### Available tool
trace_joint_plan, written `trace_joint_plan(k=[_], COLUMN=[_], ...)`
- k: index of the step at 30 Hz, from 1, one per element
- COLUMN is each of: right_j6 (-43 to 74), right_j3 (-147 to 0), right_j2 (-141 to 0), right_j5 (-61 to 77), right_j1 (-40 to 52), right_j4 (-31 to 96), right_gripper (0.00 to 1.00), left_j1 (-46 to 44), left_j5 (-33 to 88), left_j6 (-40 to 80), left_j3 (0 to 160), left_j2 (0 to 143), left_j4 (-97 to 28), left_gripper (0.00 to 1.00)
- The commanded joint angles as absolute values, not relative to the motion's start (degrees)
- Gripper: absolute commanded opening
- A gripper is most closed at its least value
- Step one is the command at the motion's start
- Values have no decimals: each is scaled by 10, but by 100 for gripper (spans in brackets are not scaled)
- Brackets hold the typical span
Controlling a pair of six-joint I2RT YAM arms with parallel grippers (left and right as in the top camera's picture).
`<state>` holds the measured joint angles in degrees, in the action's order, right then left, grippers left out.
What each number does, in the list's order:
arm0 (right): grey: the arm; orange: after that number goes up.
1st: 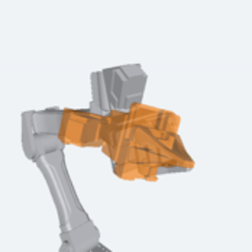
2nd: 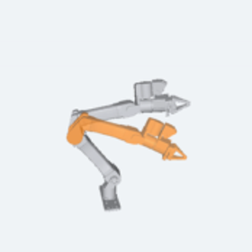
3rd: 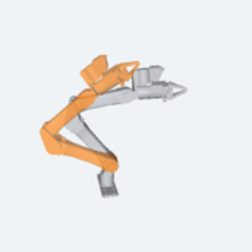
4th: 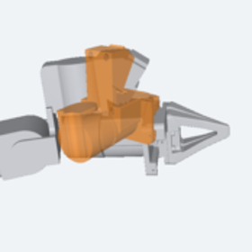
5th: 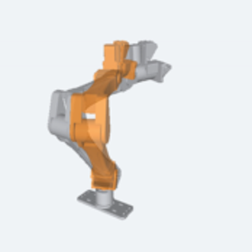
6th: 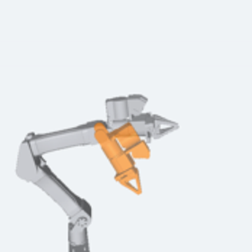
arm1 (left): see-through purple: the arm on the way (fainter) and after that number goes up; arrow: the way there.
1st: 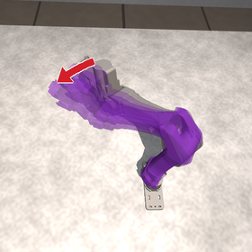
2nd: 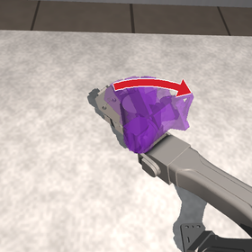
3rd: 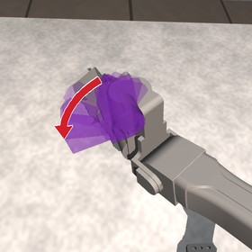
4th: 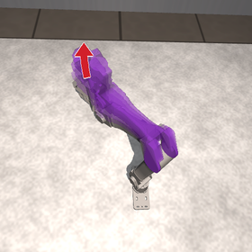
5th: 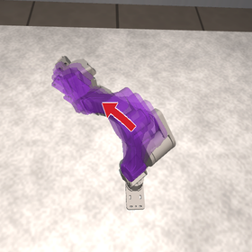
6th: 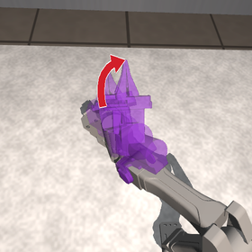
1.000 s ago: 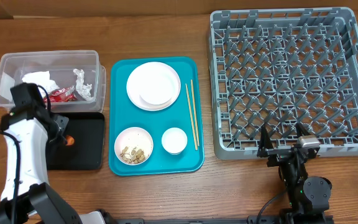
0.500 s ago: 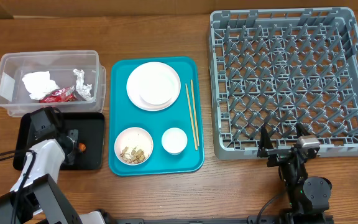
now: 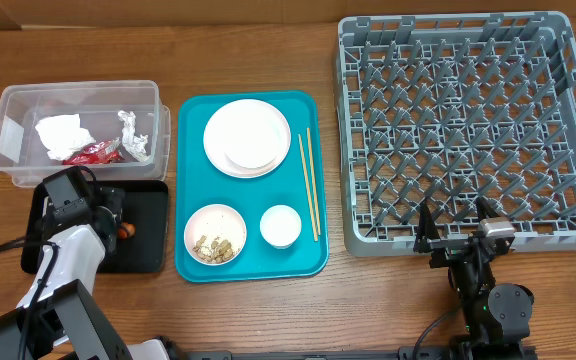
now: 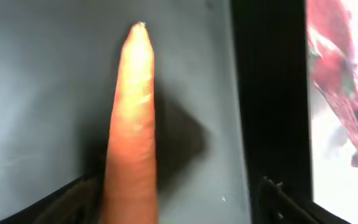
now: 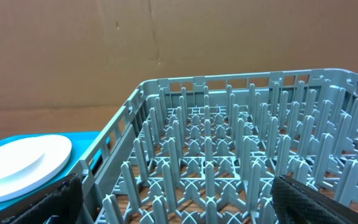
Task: Sort waste into correct bins and load items into the dishwasher
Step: 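Carry the carrot left and release it onto the black tray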
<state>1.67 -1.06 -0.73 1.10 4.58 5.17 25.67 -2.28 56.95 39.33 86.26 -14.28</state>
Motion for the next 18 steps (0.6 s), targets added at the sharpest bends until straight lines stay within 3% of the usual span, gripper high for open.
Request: trace_joint_plan(k=[1, 8, 18], right_j6=[15, 15, 15], right_j3=[-4, -4, -4], right_j2=[-2, -2, -2], right_j5=[9, 9, 9], right_j1=[44, 44, 44], right_j4=[48, 48, 48], right_gripper=[100, 100, 100], left_j1=[263, 263, 263], left_j5=[32, 106, 105], left_j6=[523, 470, 425], left_j3=[417, 479, 575], left_j2=[857, 855, 804], left_j4=[-141, -175, -324], left_gripper=[82, 65, 61])
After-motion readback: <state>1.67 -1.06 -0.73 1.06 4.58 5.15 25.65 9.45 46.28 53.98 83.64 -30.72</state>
